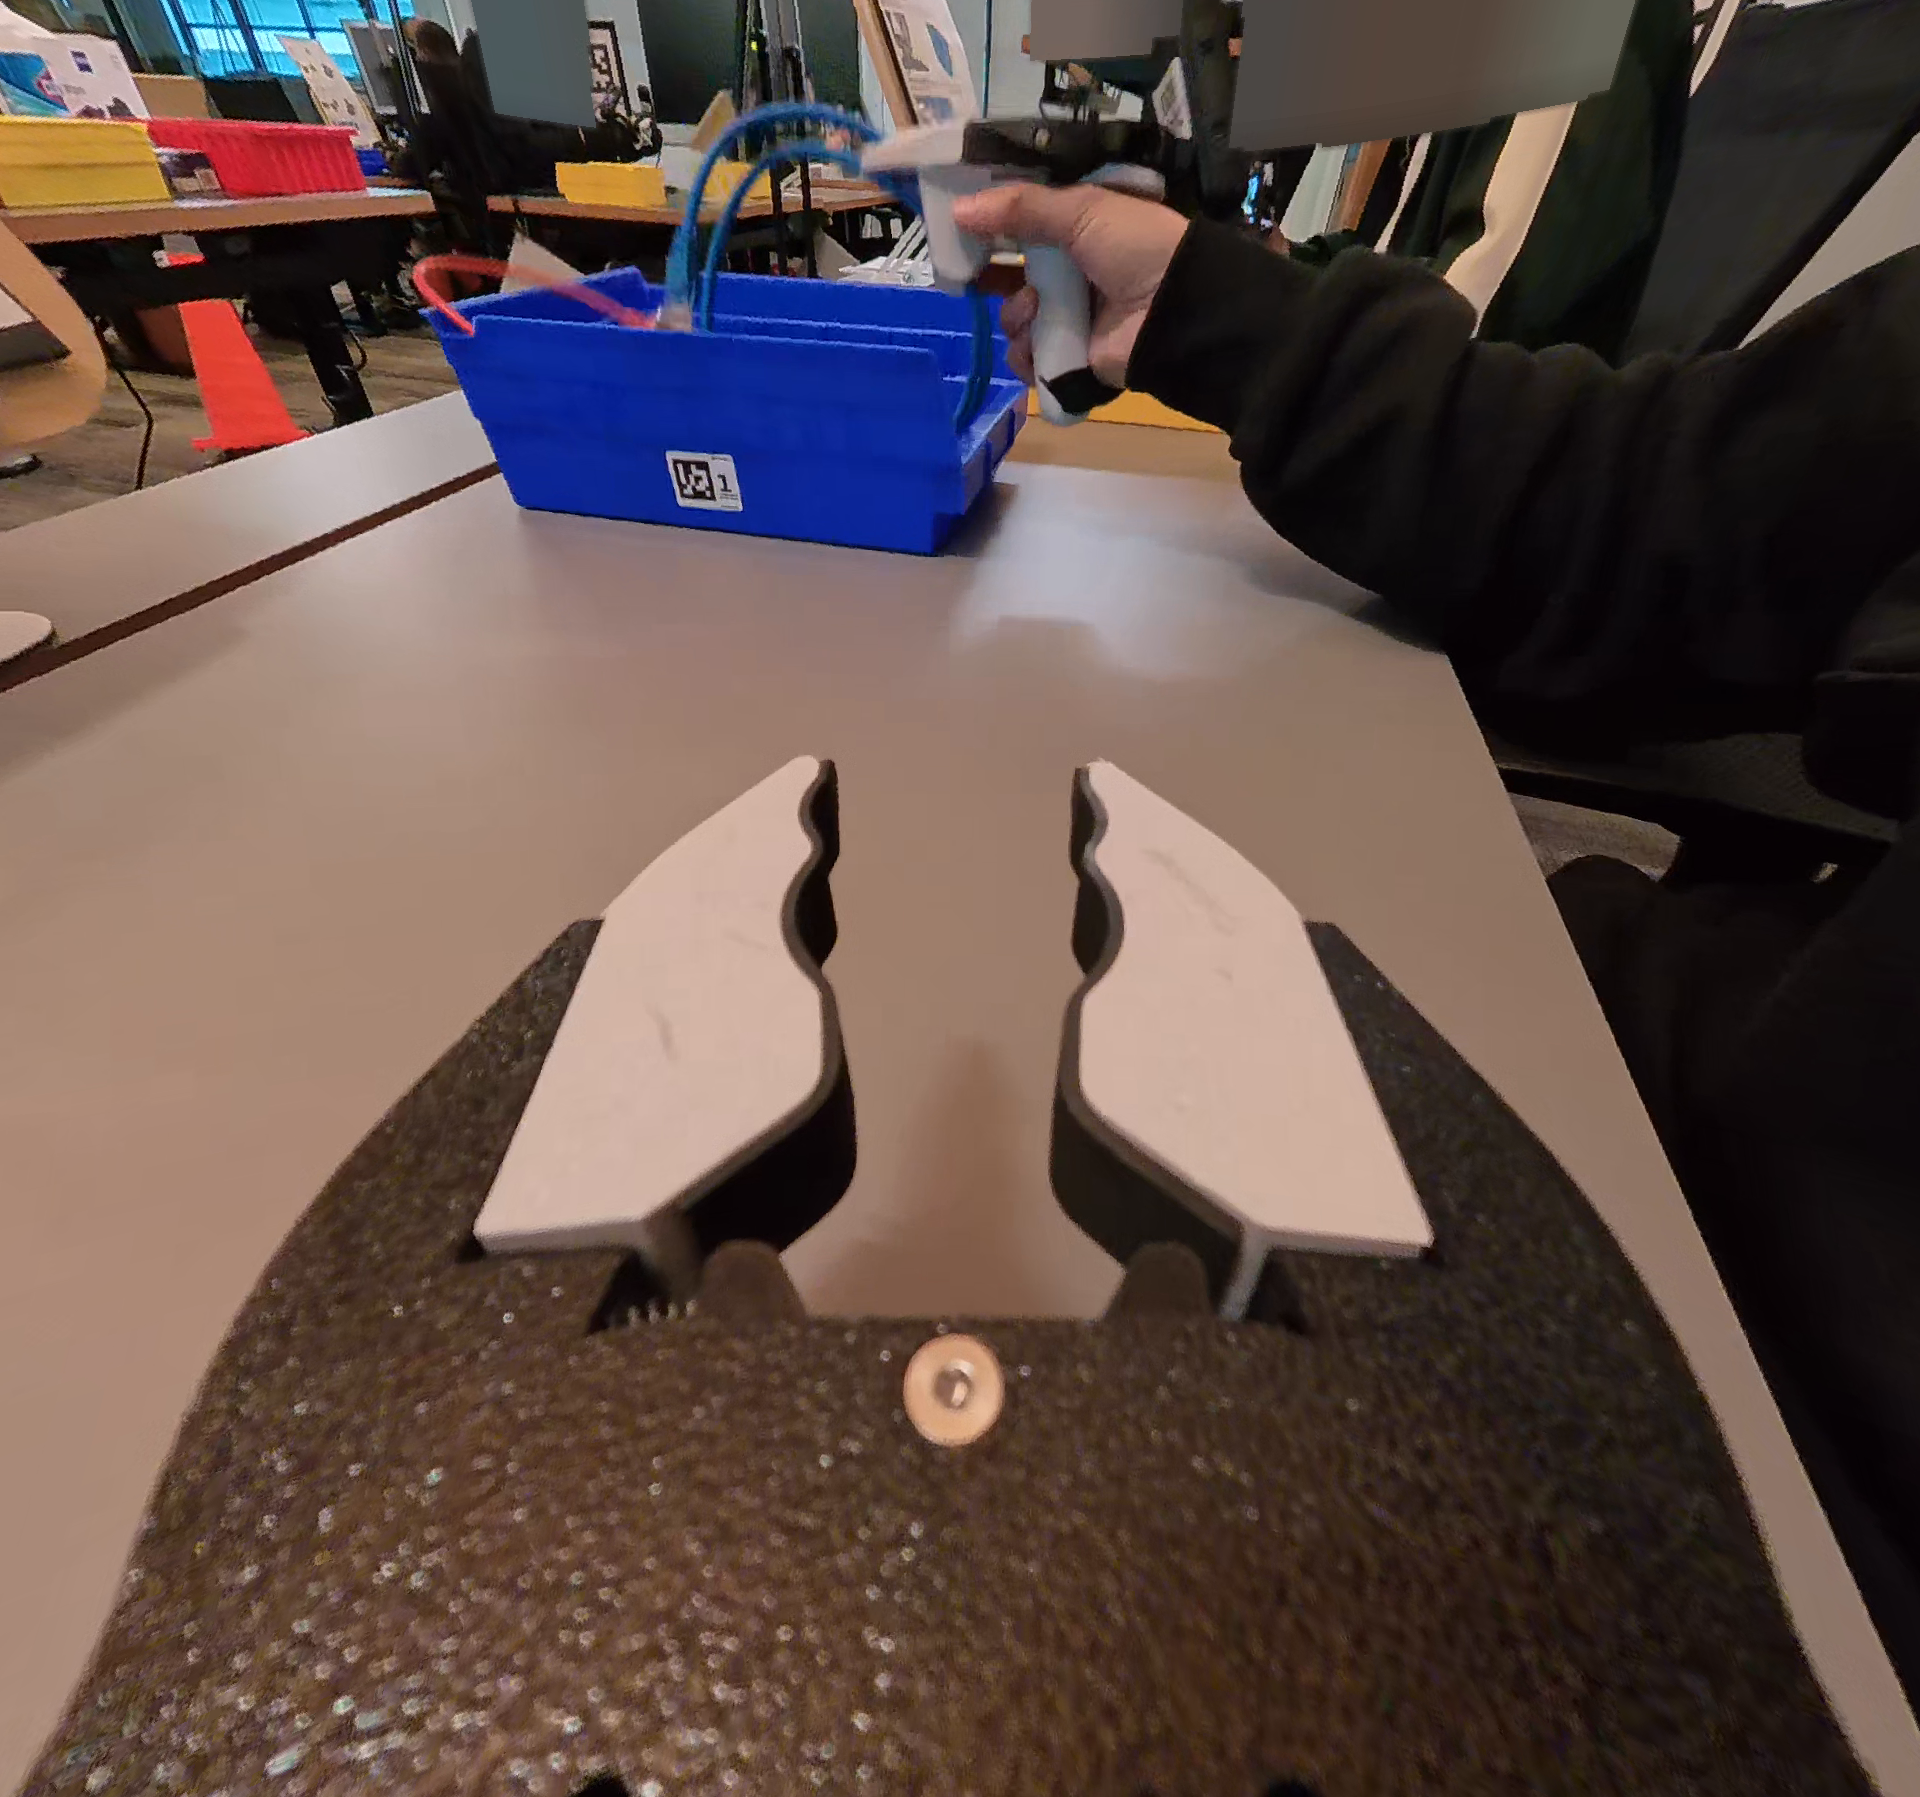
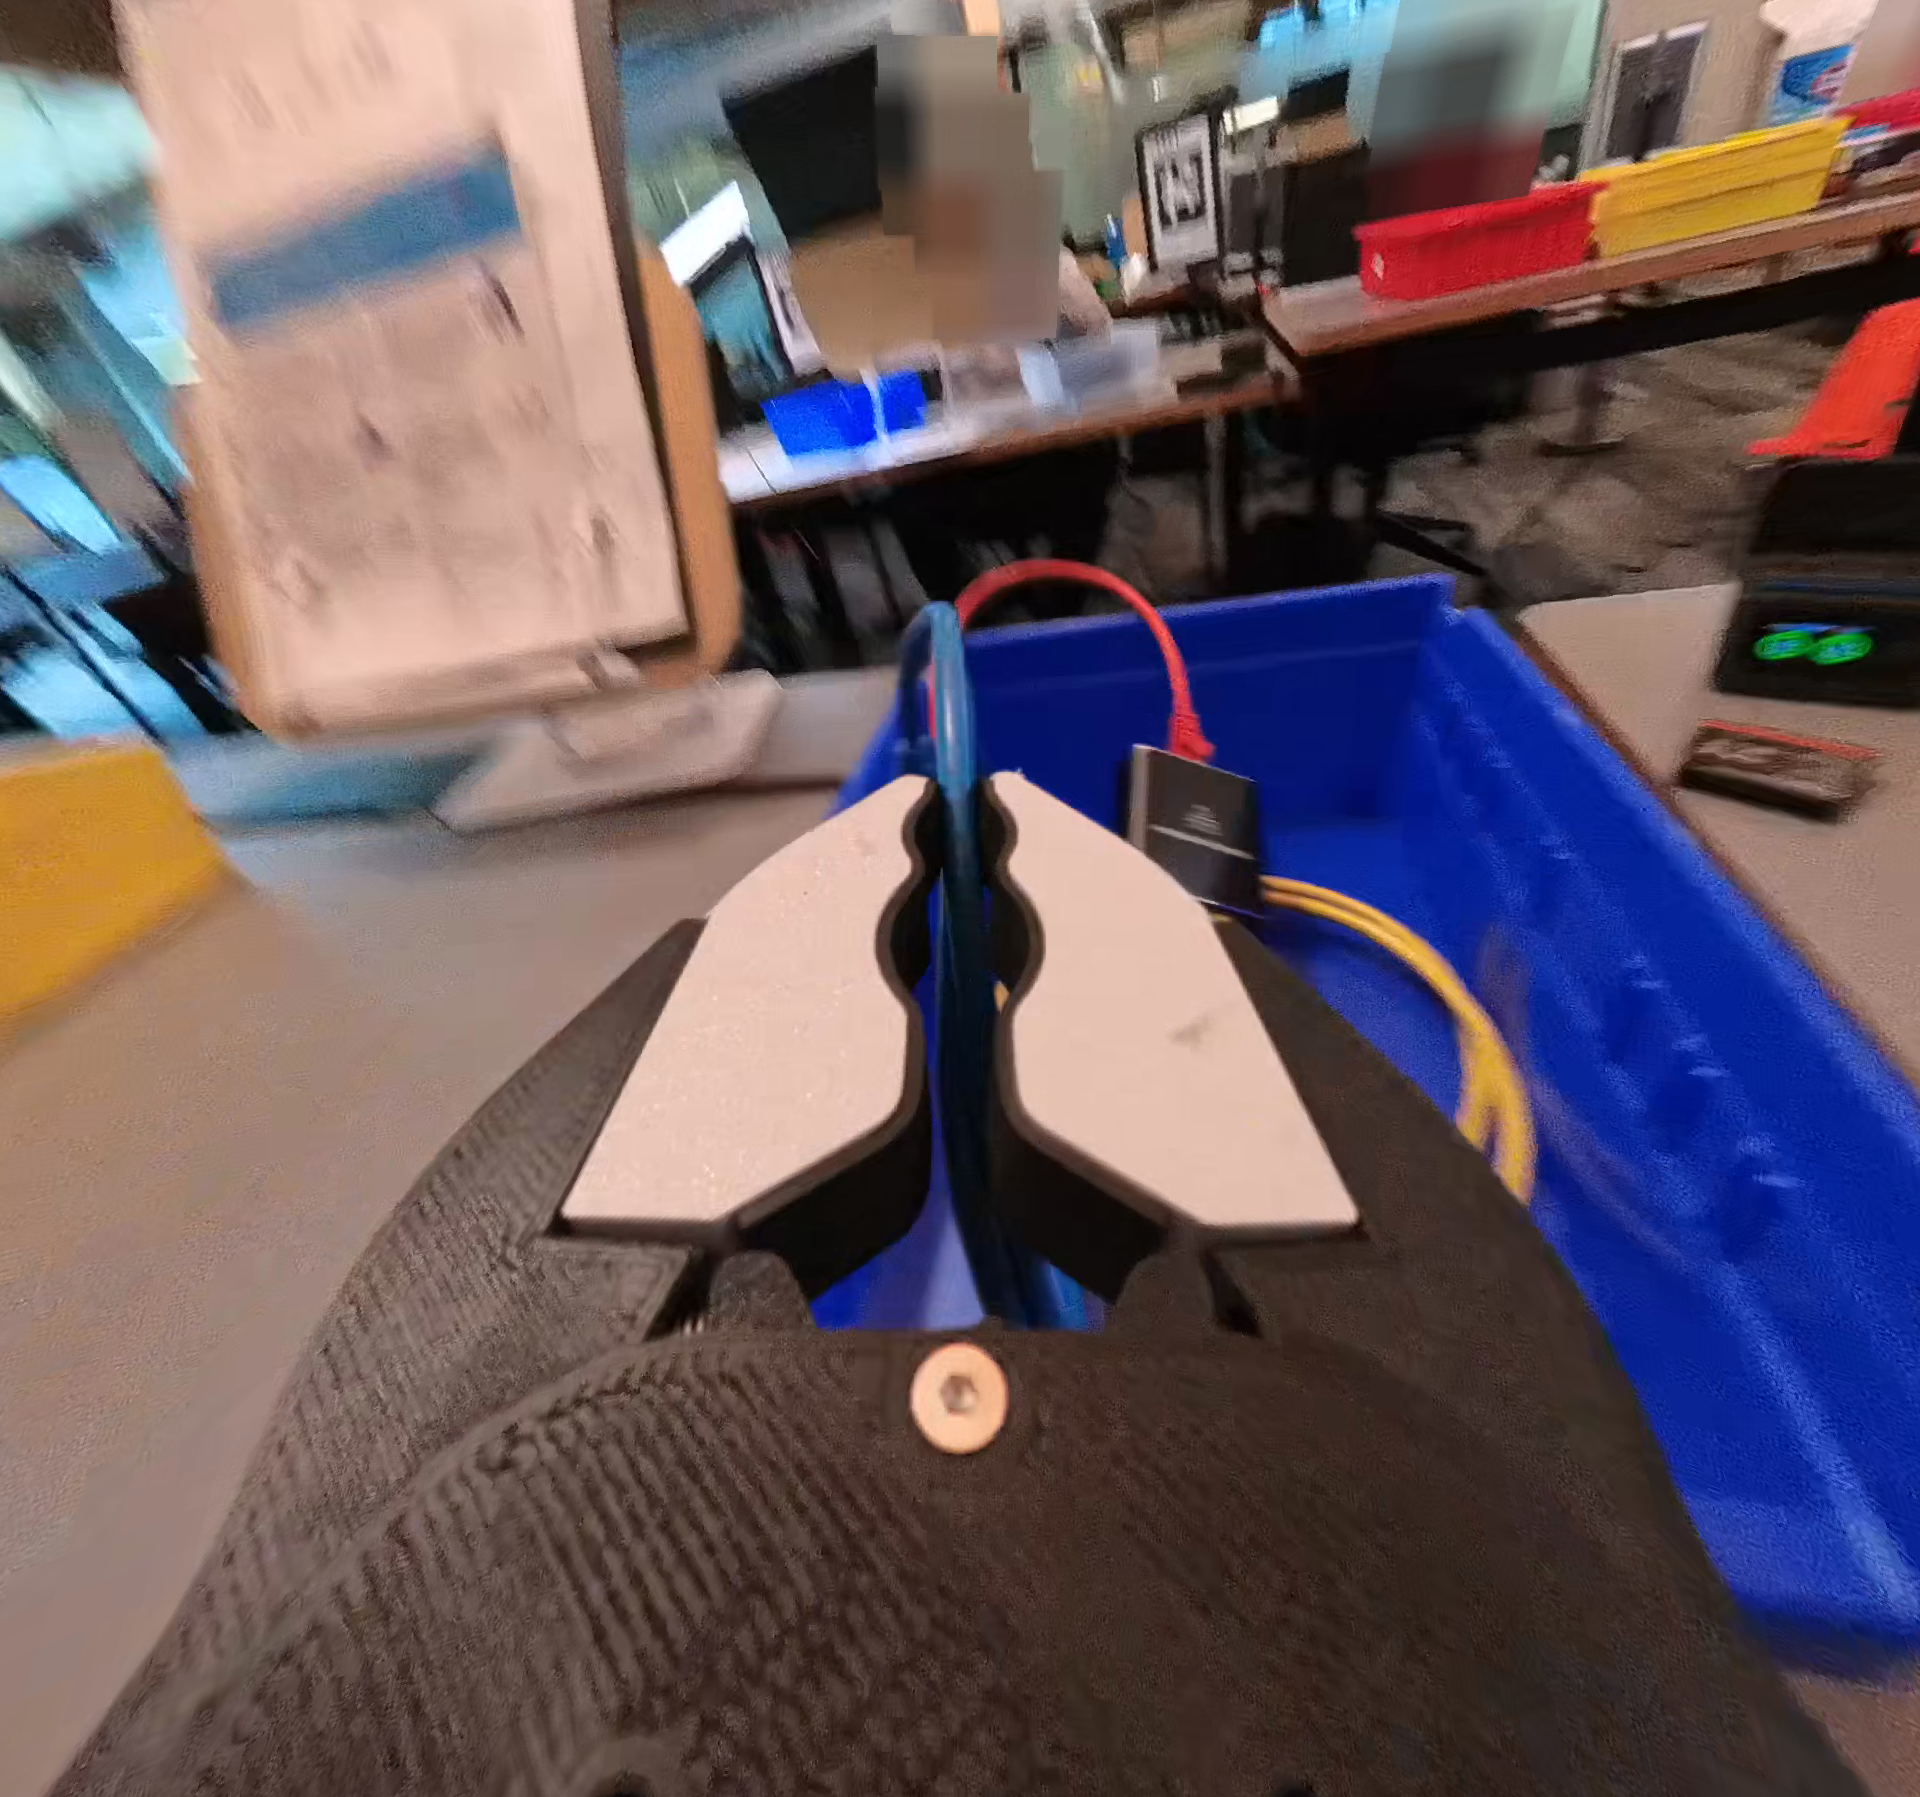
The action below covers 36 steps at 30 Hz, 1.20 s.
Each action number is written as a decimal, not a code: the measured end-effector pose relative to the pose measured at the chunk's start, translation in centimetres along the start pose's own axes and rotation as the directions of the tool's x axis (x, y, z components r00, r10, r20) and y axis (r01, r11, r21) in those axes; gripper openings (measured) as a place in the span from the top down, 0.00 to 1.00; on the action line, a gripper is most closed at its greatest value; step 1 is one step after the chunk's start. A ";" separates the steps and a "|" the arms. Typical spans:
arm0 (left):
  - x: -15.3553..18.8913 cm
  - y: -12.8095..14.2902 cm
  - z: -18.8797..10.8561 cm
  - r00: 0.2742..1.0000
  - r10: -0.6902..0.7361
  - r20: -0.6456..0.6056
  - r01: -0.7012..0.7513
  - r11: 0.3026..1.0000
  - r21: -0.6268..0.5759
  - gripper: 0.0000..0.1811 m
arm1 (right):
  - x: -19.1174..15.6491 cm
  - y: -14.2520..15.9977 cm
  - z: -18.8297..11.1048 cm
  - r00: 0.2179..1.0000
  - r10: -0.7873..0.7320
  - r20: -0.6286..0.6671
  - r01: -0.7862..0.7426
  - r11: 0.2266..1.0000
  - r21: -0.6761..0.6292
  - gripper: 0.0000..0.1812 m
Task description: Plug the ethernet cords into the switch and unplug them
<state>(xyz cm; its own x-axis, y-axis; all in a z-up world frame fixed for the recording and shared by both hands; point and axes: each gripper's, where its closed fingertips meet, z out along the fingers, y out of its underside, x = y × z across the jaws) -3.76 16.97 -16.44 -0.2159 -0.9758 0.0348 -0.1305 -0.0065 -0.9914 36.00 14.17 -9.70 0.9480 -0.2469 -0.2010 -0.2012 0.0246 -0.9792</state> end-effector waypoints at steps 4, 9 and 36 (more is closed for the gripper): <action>-0.1 -0.2 -0.2 1.000 -0.002 0.005 0.001 1.000 0.017 0.77 | 1.5 0.7 0.4 0.925 -0.341 -0.167 0.312 0.933 -0.179 0.97; 0.1 0.3 0.2 1.000 0.008 -0.001 -0.008 1.000 -0.026 0.77 | -6.3 6.4 2.1 0.916 -0.152 0.371 0.311 0.853 -0.418 0.94; -0.5 -1.5 29.0 0.944 -0.004 0.331 0.086 0.968 -0.234 0.59 | 1.2 5.5 -10.8 0.948 -0.177 -0.265 0.117 0.967 -0.227 0.47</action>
<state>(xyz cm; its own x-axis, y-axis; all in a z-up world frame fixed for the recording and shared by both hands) 24.57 11.16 -18.59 0.1166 -0.9932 -0.0045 -0.3712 -0.0394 -0.9277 33.36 3.54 -15.06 0.8687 -0.4952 -0.0101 -0.1394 -0.2248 -0.9644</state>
